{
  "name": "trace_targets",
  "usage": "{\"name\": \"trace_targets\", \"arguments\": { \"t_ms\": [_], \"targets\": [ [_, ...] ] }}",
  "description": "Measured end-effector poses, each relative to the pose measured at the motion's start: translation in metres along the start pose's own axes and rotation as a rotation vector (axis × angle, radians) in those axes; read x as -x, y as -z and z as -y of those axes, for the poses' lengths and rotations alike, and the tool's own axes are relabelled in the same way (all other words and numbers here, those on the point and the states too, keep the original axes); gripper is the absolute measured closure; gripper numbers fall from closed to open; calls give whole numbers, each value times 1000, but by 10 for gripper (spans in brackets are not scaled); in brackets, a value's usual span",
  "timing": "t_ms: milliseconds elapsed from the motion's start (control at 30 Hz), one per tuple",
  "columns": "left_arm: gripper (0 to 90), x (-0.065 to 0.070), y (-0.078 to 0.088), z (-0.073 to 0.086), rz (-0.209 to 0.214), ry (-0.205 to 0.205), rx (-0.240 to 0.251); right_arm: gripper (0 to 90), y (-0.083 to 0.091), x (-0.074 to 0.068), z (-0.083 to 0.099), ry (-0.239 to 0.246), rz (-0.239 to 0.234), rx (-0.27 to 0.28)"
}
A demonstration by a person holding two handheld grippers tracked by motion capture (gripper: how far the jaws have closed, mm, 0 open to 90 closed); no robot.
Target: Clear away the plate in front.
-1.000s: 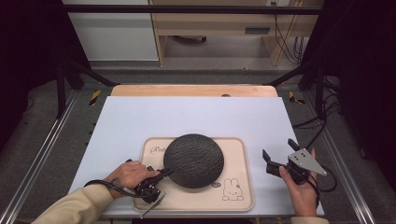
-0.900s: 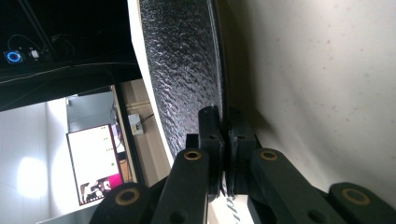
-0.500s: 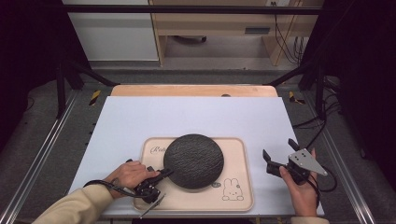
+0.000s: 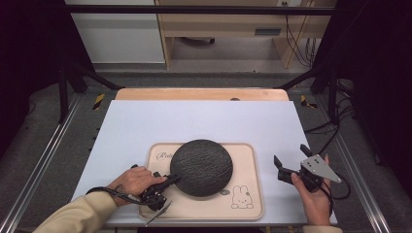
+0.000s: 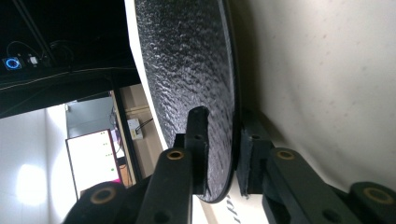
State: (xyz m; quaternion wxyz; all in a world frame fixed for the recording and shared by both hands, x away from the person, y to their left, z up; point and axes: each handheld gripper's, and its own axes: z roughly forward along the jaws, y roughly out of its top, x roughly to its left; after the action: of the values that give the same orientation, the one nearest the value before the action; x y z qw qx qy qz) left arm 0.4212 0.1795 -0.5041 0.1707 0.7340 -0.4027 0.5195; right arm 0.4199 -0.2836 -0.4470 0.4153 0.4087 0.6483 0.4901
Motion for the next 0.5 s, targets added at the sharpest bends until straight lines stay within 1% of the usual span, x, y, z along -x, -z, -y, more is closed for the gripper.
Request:
{"name": "trace_targets", "arguments": {
  "t_ms": [33, 67, 100, 133, 167, 233, 300, 333, 367, 400, 433, 500],
  "targets": [
    [743, -1, 1, 1, 3, -7, -13, 37, 0, 0, 0, 2, 0, 0],
    [738, 0, 1, 3, 1, 4, -5, 37, 0, 0, 0, 1, -1, 1],
    [738, -1, 3, 4, 8, -11, -24, 36, 0, 1, 0, 0, -1, 2],
    [736, -1, 3, 5, 4, 5, -10, 36, 1, 1, 0, -1, -1, 2],
    [730, -1, 4, 5, 4, 7, -13, 36, 1, 1, 0, -1, -1, 3],
    [727, -1, 6, 6, 4, -6, -18, 37, 1, 1, 0, -3, -1, 3],
    [717, -2, 8, 9, 1, -6, -26, 36, 1, 1, -1, -3, -1, 5],
    [714, -1, 9, 9, 3, 1, -25, 36, 1, 1, -1, -4, -3, 5],
    [715, -2, 10, 10, 4, -3, -31, 36, 1, 1, -1, -4, -4, 8],
    [715, -1, 11, 10, 4, 4, -29, 36, 1, 1, -1, -3, -6, 9],
    [715, -2, 12, 10, 8, -7, -40, 36, 1, 1, -1, -3, -7, 9],
    [710, -2, 15, 12, 5, 1, -36, 36, 0, 1, -1, -3, -8, 11]
  ]
}}
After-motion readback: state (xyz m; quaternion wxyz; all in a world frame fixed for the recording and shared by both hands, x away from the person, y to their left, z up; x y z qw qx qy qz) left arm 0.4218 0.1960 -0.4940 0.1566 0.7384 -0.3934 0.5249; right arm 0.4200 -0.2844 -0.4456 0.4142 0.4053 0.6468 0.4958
